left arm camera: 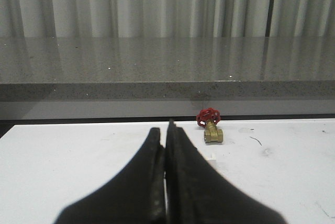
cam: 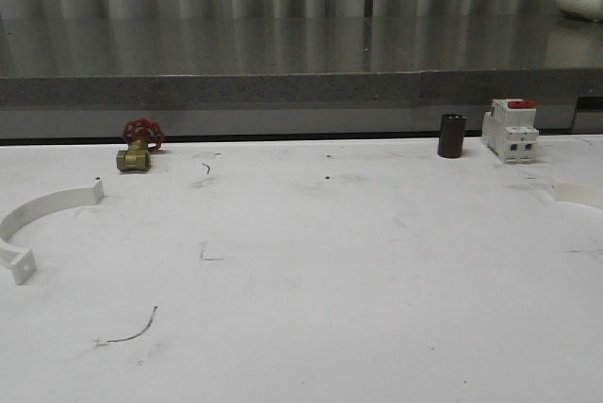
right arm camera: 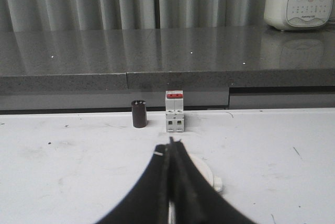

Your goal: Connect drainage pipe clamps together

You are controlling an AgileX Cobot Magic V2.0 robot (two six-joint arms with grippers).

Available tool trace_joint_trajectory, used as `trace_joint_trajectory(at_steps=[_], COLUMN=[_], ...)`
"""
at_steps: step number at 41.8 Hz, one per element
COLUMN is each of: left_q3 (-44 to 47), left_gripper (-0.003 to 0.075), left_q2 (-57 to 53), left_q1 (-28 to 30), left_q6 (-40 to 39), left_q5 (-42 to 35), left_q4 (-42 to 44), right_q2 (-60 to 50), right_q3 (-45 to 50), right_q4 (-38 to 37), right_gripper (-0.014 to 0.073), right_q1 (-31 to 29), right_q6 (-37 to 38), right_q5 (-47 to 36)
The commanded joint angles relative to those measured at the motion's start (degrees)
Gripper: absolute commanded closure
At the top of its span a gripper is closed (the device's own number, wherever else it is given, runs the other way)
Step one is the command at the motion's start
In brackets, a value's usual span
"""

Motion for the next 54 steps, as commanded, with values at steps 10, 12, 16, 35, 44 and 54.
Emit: trace_joint_trajectory(at_steps=[10, 12, 16, 35, 44, 54], left_q3=[1.36, 1.36, 1.36, 1.36, -4.72, -21.30], left_gripper=[0.0741, 0.0741, 0.0741, 0.0741, 0.0741, 0.0741], left_q2=[-0.62, -0.62, -0.62, -0.62, -0.49, 5.65], left_q1=[-0.01, -0.01, -0.01, -0.01, -0.01, -0.01], left_q6=[-0.63, -0.63, -0.63, -0.63, -0.63, -0.63], left_q5=[-4.76, -4.76, -4.76, -6.10, -5.47, 5.33], left_q4=[-0.05, -0.05, -0.05, -0.05, -0.05, 0.41], right_q2=[-0.90, -0.90, -0.90, -0.90, -0.90, 5.38], right_q3=[-0.25, -0.25, -0.25, -0.30, -7.75, -24.20], right_q4=[-0.10, -0.10, -0.10, -0.05, 1.55, -0.12], right_gripper=[0.0662, 0.0662, 0.0662, 0.0662, 0.0662, 0.0662], right_q1=[-0.30, -0.30, -0.30, -0.30, -0.30, -0.30], right_q6=[-0.46, -0.46, -0.46, -0.46, -0.34, -0.34], right_q5=[-4.77, -4.77, -4.77, -6.25, -0.36, 11.22])
